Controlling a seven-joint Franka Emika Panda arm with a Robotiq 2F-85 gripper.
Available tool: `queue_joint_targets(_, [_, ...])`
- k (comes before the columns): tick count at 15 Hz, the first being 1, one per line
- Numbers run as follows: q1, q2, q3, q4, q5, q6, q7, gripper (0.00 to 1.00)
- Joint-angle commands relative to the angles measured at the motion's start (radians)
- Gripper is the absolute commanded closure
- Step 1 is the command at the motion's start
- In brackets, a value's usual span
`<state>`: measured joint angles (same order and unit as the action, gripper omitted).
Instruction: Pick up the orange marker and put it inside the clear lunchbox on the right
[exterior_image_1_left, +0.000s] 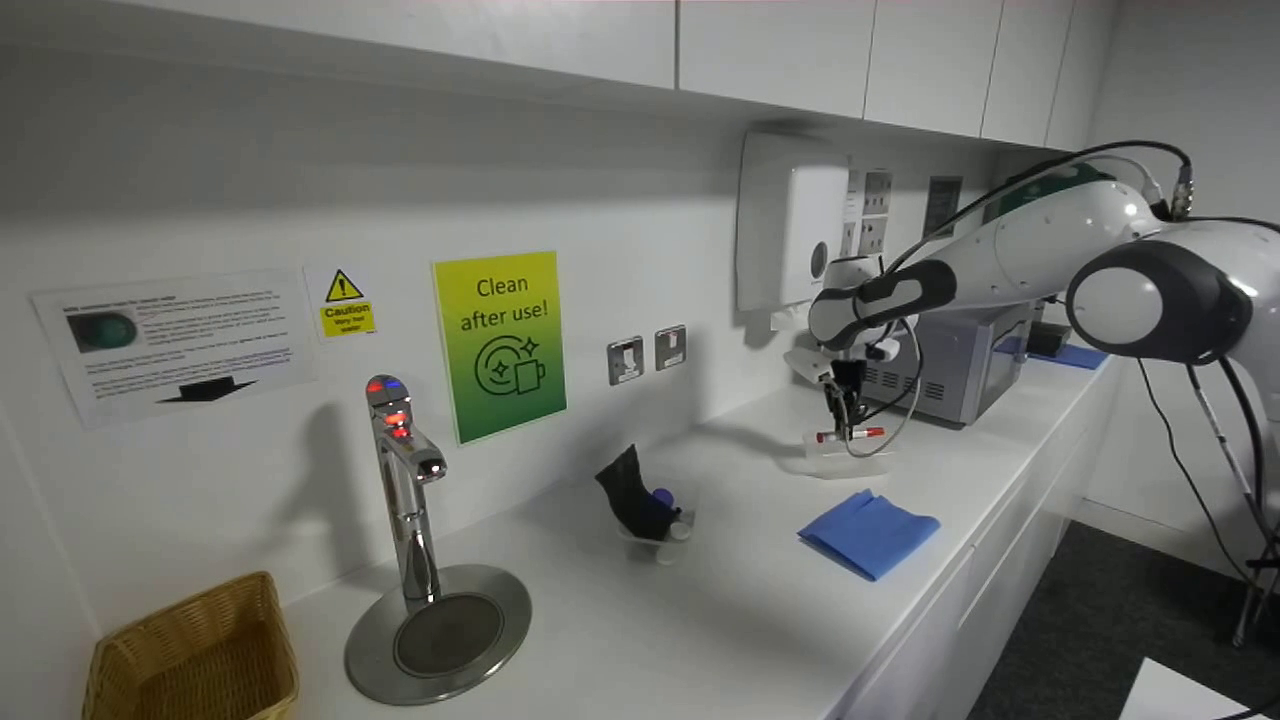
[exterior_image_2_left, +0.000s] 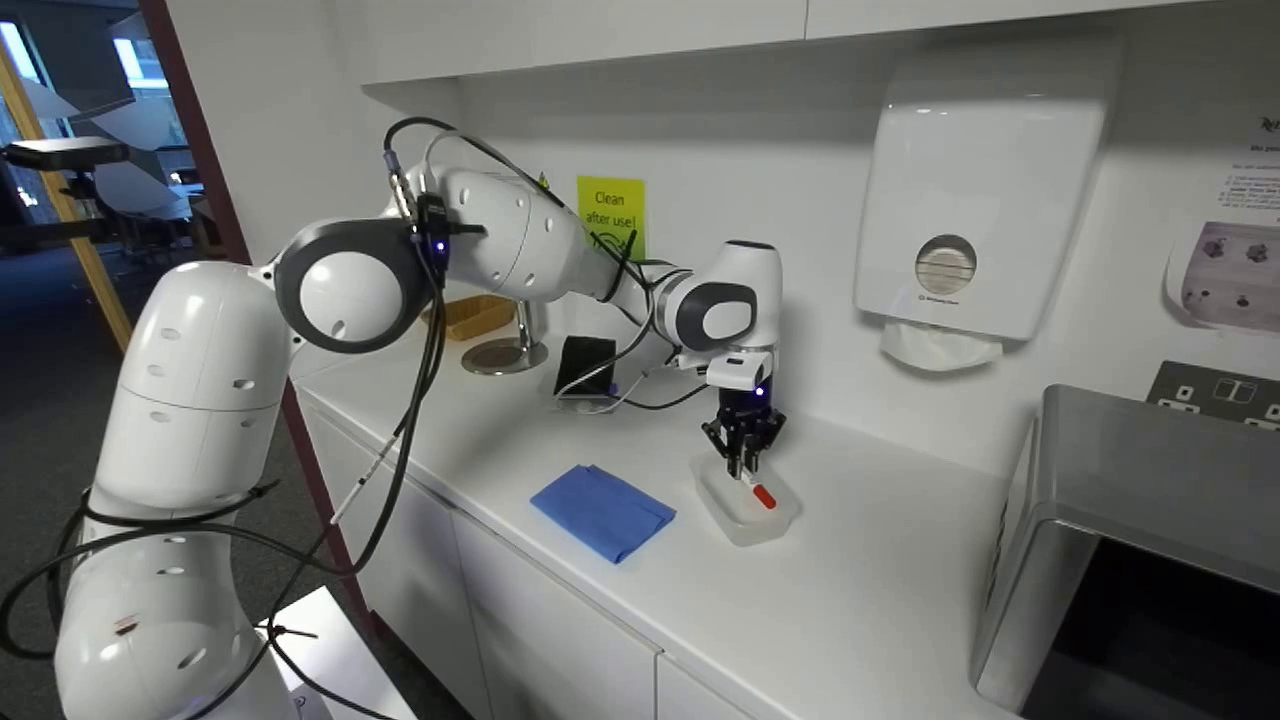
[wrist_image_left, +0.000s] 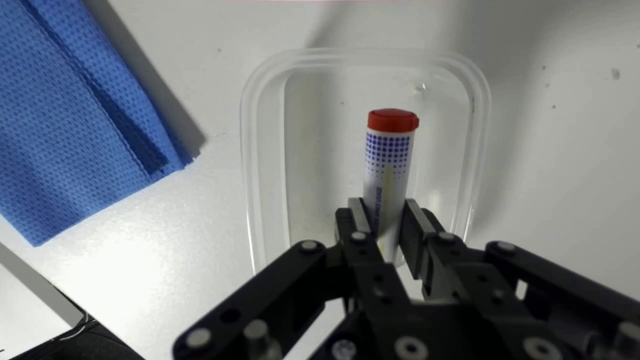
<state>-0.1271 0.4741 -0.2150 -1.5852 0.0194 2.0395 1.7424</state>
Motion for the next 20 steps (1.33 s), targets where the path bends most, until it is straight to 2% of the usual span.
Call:
queue_joint_targets(1, [-0.001, 0.022, 0.005, 0.066, -0.003, -0.056, -0.031, 0.95])
queue_joint_targets(2, [0.001, 0.027, 0.006, 0.074, -0.003, -0.058, -0.030, 0.95])
queue_joint_targets(3, [0.002, 0.032, 0.006, 0.079, -0.001, -0.060, -0.028, 0.61])
queue_joint_targets(11, [-0.004, 0.052, 0.011, 0.101, 0.007, -0.090, -0.035, 0.02])
queue_joint_targets(15, [0.009, 0.022, -0.001, 0.082, -0.016, -0.088, -0.008, 0.00])
queue_joint_targets(18, [0.046, -0.032, -0.028, 0.054, -0.027, -0.082, 0.170, 0.00])
queue_joint_targets(20, [0.051, -0.071, -0.020, 0.046, 0.007, -0.115, 0.282, 0.00])
